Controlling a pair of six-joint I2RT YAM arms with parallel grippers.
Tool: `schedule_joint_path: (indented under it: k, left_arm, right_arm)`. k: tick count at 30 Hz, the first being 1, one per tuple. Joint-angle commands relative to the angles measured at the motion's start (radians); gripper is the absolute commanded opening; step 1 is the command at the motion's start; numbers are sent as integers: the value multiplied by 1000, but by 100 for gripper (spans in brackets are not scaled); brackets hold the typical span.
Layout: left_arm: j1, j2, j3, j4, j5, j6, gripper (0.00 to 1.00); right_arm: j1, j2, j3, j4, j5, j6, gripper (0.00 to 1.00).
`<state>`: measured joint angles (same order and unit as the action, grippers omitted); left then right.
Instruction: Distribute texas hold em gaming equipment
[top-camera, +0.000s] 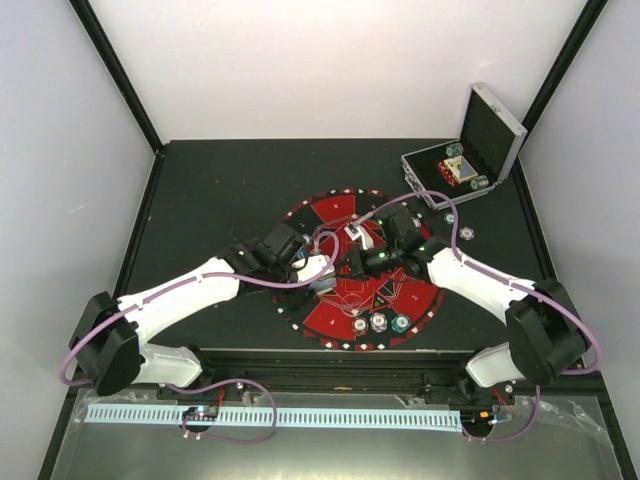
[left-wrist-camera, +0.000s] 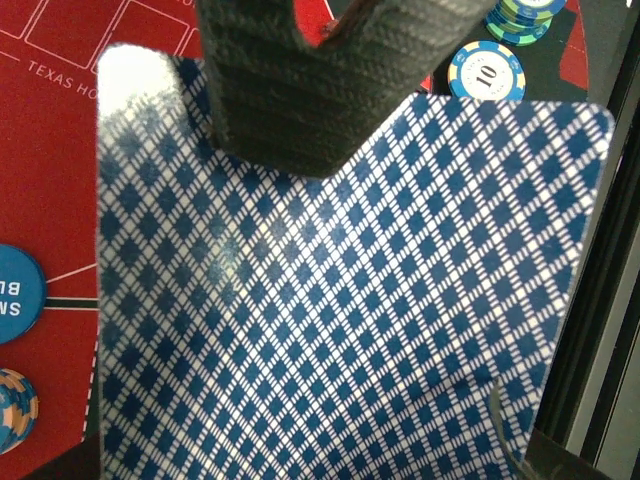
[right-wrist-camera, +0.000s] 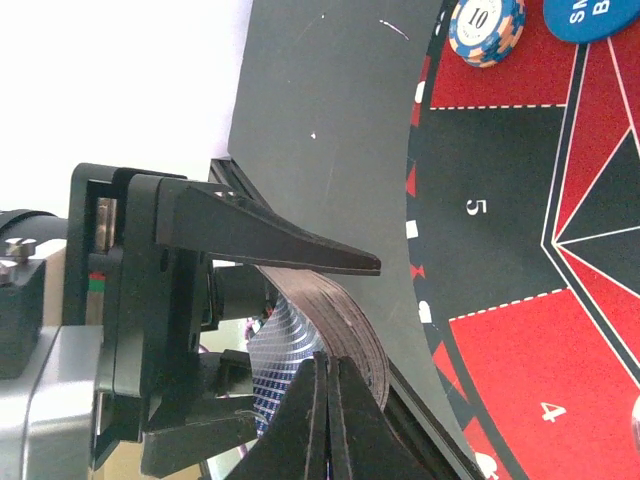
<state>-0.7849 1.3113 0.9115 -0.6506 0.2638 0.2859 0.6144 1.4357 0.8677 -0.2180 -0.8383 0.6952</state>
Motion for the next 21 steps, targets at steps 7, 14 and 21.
schedule_joint_path:
  k: [7,14,21]
  left_arm:
    - [-2,8,17,-7,-24,12,37]
    - [-2,10,18,-8,-33,12,37]
    - [-2,12,17,-8,-44,10,37]
  right_arm:
    - [-26,-67,18,-79,88,-42,1]
    - [-52,-113,15,-126,111,-67,1]
    - [-89,-142,17,-153,122,-83,1]
